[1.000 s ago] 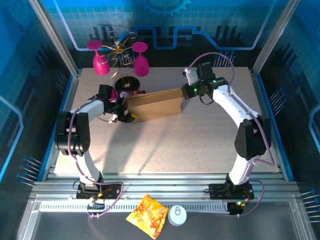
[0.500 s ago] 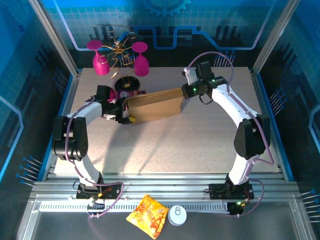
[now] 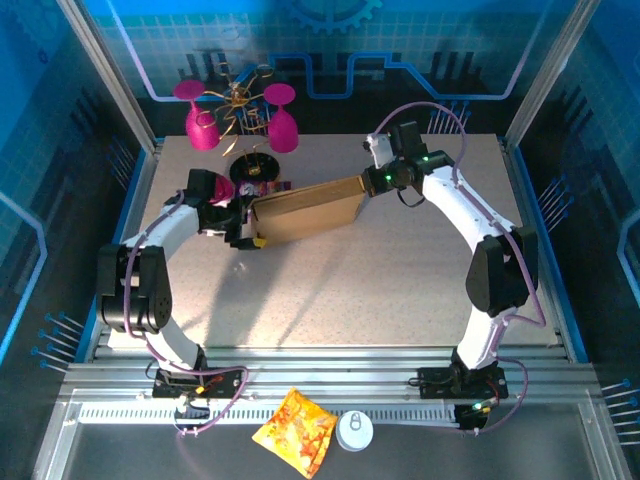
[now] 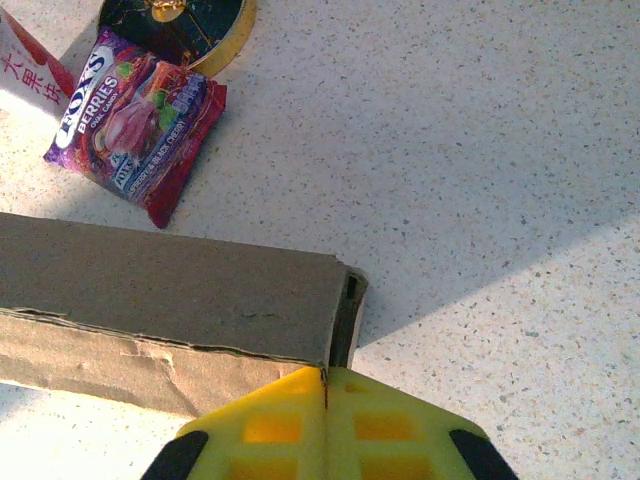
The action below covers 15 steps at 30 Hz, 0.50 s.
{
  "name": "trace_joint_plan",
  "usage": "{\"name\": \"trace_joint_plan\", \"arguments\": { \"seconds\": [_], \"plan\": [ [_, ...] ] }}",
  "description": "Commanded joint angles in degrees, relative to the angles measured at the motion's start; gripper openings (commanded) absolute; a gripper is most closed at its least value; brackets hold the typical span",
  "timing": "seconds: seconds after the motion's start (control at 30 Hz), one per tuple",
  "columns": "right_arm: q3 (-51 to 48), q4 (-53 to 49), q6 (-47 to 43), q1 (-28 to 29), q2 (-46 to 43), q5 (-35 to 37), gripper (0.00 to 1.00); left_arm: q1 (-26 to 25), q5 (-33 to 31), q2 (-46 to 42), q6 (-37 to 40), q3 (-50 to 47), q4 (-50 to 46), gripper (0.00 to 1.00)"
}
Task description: Fold the paper box
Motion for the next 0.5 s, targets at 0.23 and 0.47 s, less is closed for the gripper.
{"name": "trace_joint_plan", "arguments": {
  "seconds": [0.23,0.47],
  "plan": [
    [0.5,-1.2,-1.0,1.6,0.8,1.1,0.0,1.6,3.4,-1.1,-0.9,-2.4,1.6,0.99],
    [1.1,-1.7,-0.9,1.5,1.1,1.3,0.0,4.5,5.2,-2.8,-15.1,-9.7,10.8,0.99]
  ]
}}
